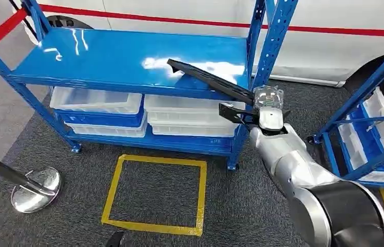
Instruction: Take the parts from the cabinet and place them on the table.
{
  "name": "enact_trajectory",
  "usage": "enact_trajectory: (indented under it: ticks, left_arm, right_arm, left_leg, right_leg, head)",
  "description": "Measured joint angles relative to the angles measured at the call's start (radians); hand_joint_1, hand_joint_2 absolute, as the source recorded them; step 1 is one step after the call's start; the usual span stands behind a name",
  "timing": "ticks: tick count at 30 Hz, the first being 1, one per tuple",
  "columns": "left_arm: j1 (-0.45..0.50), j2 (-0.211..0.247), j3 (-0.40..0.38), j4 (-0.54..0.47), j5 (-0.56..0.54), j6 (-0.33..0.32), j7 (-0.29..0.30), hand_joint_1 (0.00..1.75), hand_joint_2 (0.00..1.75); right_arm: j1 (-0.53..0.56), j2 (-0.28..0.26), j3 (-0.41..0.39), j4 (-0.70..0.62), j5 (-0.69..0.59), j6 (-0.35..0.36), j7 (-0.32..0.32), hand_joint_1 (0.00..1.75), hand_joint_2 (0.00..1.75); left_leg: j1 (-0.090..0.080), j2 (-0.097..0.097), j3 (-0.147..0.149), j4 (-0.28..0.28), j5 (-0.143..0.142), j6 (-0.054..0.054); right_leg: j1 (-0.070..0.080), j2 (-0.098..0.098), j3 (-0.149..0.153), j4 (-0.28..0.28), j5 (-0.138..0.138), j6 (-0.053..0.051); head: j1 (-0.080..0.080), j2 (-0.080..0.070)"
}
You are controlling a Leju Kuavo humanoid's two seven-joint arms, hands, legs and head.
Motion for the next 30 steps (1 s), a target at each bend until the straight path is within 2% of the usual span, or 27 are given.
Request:
enact_trajectory:
  ticks: [2,3,4,5,7,8,9,10,11,12,13,14,15,17,18,19,20,21,22,23,24,25,26,28,29,30]
  left_arm:
    - [0.003,0.000,0.007,0.000,0.008,0.000,-0.002,0.00,0.00]
    - [0.006,0.000,0.011,0.000,0.008,0.000,-0.003,0.00,0.00]
    - [0.006,0.000,0.013,0.000,0.008,0.000,-0.005,0.00,0.00]
    - [0.006,0.000,0.013,0.000,0.008,-0.001,-0.006,0.00,0.00]
    - [0.005,0.000,0.014,0.000,0.008,-0.001,-0.011,0.00,0.00]
    - [0.006,0.000,0.014,0.000,0.008,-0.002,-0.012,0.00,0.00]
    - [0.007,0.000,0.014,0.000,0.008,-0.002,-0.012,0.00,0.00]
    - [0.007,0.000,0.015,0.000,0.008,-0.003,-0.013,0.00,0.00]
    - [0.007,0.000,0.015,0.000,0.008,-0.004,-0.013,0.00,0.00]
    - [0.007,-0.001,0.015,0.000,0.007,-0.005,-0.013,0.00,0.00]
    - [0.006,-0.001,0.015,0.000,0.007,-0.006,-0.014,0.00,0.00]
    - [0.005,0.000,0.015,0.000,0.006,-0.006,-0.015,0.00,0.00]
    - [0.003,0.000,0.015,0.000,0.006,-0.007,-0.014,0.00,0.00]
    - [0.003,0.000,0.015,0.000,0.003,-0.008,-0.015,0.00,0.00]
    - [0.005,0.000,0.015,0.000,0.002,-0.008,-0.015,0.00,0.00]
    - [0.006,0.000,0.015,0.000,0.001,-0.008,-0.015,0.00,0.00]
    - [0.006,0.000,0.015,0.000,0.000,-0.008,-0.015,0.00,0.00]
    - [0.005,0.000,0.015,0.000,0.000,-0.008,-0.015,0.00,0.00]
    - [0.005,0.000,0.015,0.000,-0.001,-0.008,-0.014,0.00,0.00]
    - [0.005,0.000,0.015,0.000,-0.001,-0.008,-0.014,0.00,0.00]
    - [0.005,0.000,0.015,0.000,-0.001,-0.008,-0.013,0.00,0.00]
    - [0.006,0.000,0.015,0.000,-0.001,-0.008,-0.012,0.00,0.00]
    - [0.006,0.000,0.015,0.000,-0.001,-0.007,-0.012,0.00,0.00]
    - [0.005,0.000,0.015,0.000,-0.002,-0.005,-0.012,0.00,0.00]
    - [0.003,0.002,0.015,0.000,-0.002,-0.005,-0.012,0.00,0.00]
    - [0.003,0.003,0.015,0.000,-0.002,-0.003,-0.012,0.00,0.00]
  right_arm:
    - [-0.006,-0.003,0.000,-0.003,0.000,0.001,-0.013,1.75,1.75]
    - [-0.011,-0.005,0.000,-0.005,0.000,0.001,-0.016,1.75,1.75]
    - [-0.015,-0.015,0.000,-0.005,0.000,0.002,-0.017,1.75,1.75]
    - [-0.022,-0.018,0.000,-0.005,0.000,0.004,-0.019,1.75,1.75]
    - [-0.030,-0.027,0.000,-0.005,0.000,0.006,-0.024,1.75,1.75]
    - [-0.029,-0.028,0.000,-0.005,-0.001,0.006,-0.026,1.75,1.75]
    - [-0.028,-0.032,0.000,-0.005,-0.002,0.006,-0.027,1.75,1.75]
    - [-0.028,-0.034,0.000,-0.005,-0.002,0.006,-0.027,1.75,1.75]
    - [-0.028,-0.037,0.000,-0.005,-0.001,0.006,-0.027,1.75,1.75]
    - [-0.028,-0.039,0.000,-0.005,-0.001,0.006,-0.026,1.75,1.75]
    - [-0.029,-0.041,0.000,-0.005,-0.001,0.005,-0.025,1.75,1.75]
    - [-0.029,-0.042,0.000,-0.005,-0.001,0.005,-0.024,1.75,1.75]
    - [-0.030,-0.042,0.000,-0.006,-0.001,0.003,-0.024,1.75,1.75]
    - [-0.028,-0.047,-0.001,-0.007,-0.001,0.002,-0.023,1.75,1.75]
    - [-0.028,-0.050,-0.001,-0.007,-0.001,0.002,-0.023,1.75,1.75]
    - [-0.028,-0.051,-0.002,-0.007,-0.002,0.002,-0.021,1.75,1.75]
    - [-0.028,-0.051,-0.001,-0.007,-0.001,0.002,-0.019,1.75,1.75]
    - [-0.028,-0.051,-0.002,-0.007,-0.001,0.002,-0.018,1.75,1.75]
    - [-0.026,-0.051,-0.002,-0.007,-0.001,0.002,-0.017,1.75,1.75]
    - [-0.023,-0.052,-0.002,-0.006,-0.001,0.000,-0.016,1.75,1.75]
    - [-0.019,-0.052,-0.002,-0.006,-0.001,0.000,-0.015,1.75,1.75]
    - [-0.014,-0.053,-0.004,-0.006,-0.001,-0.001,-0.013,1.75,1.75]
    - [-0.011,-0.055,-0.006,-0.006,-0.001,-0.002,-0.013,1.75,1.75]
    - [-0.010,-0.057,-0.009,-0.007,-0.001,-0.005,-0.013,1.75,1.75]
    - [-0.010,-0.057,-0.010,-0.007,-0.001,-0.008,-0.013,1.75,1.75]
    - [-0.011,-0.060,-0.010,-0.007,-0.001,-0.011,-0.012,1.75,1.75]
  left_leg:
    - [-0.005,0.000,-0.004,-0.002,0.009,0.005]
    - [0.001,0.002,-0.001,-0.023,0.025,0.007]
    - [0.010,0.009,0.004,-0.040,0.042,0.004]
    - [0.011,0.008,-0.002,-0.049,0.052,0.011]
    - [0.013,0.009,-0.020,-0.046,0.063,0.011]
    - [0.014,0.009,-0.029,-0.044,0.067,0.010]
    - [0.015,0.009,-0.038,-0.040,0.071,0.007]
    - [0.018,0.009,-0.047,-0.035,0.074,0.003]
    - [0.022,0.009,-0.056,-0.026,0.076,0.000]
    - [0.026,0.009,-0.065,-0.015,0.075,-0.003]
    - [0.030,0.009,-0.076,-0.001,0.072,-0.011]
    - [0.026,0.008,-0.089,0.005,0.074,-0.023]
    - [0.024,0.008,-0.094,0.016,0.075,-0.028]
    - [0.024,0.007,-0.097,0.007,0.087,-0.042]
    - [0.026,0.006,-0.100,0.007,0.090,-0.048]
    - [0.030,0.006,-0.109,0.015,0.077,-0.051]
    - [0.029,0.006,-0.118,0.047,0.043,-0.054]
    - [0.029,0.005,-0.141,0.107,-0.001,-0.055]
    - [0.029,0.005,-0.171,0.193,-0.046,-0.057]
    - [0.029,0.005,-0.196,0.266,-0.077,-0.058]
    - [0.028,0.005,-0.206,0.304,-0.086,-0.057]
    - [0.028,0.005,-0.194,0.297,-0.075,-0.053]
    - [0.026,0.005,-0.163,0.251,-0.049,-0.048]
    - [0.017,0.002,-0.055,0.073,0.023,-0.026]
    - [0.014,0.000,-0.030,0.023,0.008,-0.013]
    - [0.008,0.000,-0.025,0.008,0.014,-0.011]
  right_leg:
    - [-0.004,0.000,0.000,-0.007,0.012,0.011]
    - [0.002,0.001,0.001,-0.016,0.021,0.017]
    - [0.001,0.004,-0.007,-0.003,0.002,0.020]
    - [0.002,0.003,-0.023,0.034,-0.040,0.026]
    - [-0.007,0.003,-0.076,0.183,-0.129,0.036]
    - [-0.013,0.002,-0.097,0.249,-0.159,0.042]
    - [-0.019,0.001,-0.099,0.277,-0.164,0.048]
    - [-0.024,0.000,-0.080,0.257,-0.149,0.053]
    - [-0.030,0.000,-0.038,0.197,-0.120,0.059]
    - [-0.034,-0.001,0.015,0.113,-0.088,0.064]
    - [-0.038,-0.002,0.065,0.027,-0.069,0.069]
    - [-0.030,0.001,0.065,0.015,-0.094,0.066]
    - [-0.026,0.005,0.056,0.011,-0.077,0.054]
    - [-0.025,0.006,0.049,0.017,-0.073,0.042]
    - [-0.027,0.004,0.047,0.013,-0.066,0.032]
    - [-0.031,0.002,0.046,0.008,-0.059,0.020]
    - [-0.029,0.003,0.042,0.007,-0.053,0.012]
    - [-0.028,0.004,0.037,0.007,-0.049,0.006]
    - [-0.025,0.005,0.031,0.007,-0.045,0.001]
    - [-0.022,0.005,0.027,0.007,-0.042,0.000]
    - [-0.019,0.006,0.023,0.007,-0.039,-0.001]
    - [-0.017,0.006,0.021,0.007,-0.036,-0.001]
    - [-0.015,0.006,0.019,0.007,-0.033,0.000]
    - [-0.011,0.007,0.017,0.007,-0.029,0.003]
    - [-0.013,0.005,0.016,0.006,-0.026,0.006]
    - [-0.009,0.005,0.011,0.007,-0.021,0.013]
  head:
    - [0.001,0.000]
    - [0.002,0.000]
    - [0.001,0.000]
    - [0.004,0.000]
    - [0.003,0.000]
    - [0.003,0.000]
    - [0.003,0.000]
    - [0.003,0.000]
    - [0.002,0.000]
    - [0.003,0.000]
    - [0.003,0.000]
    - [0.004,0.000]
    - [0.002,0.000]
    - [0.002,0.000]
    - [0.003,0.000]
    - [0.002,0.000]
    - [0.002,0.000]
    - [0.002,0.000]
    - [0.002,0.000]
    - [0.002,0.000]
    - [0.002,0.000]
    - [0.002,0.000]
    - [0.002,0.000]
    - [0.002,0.000]
    - [0.003,0.000]
    - [0.002,0.000]
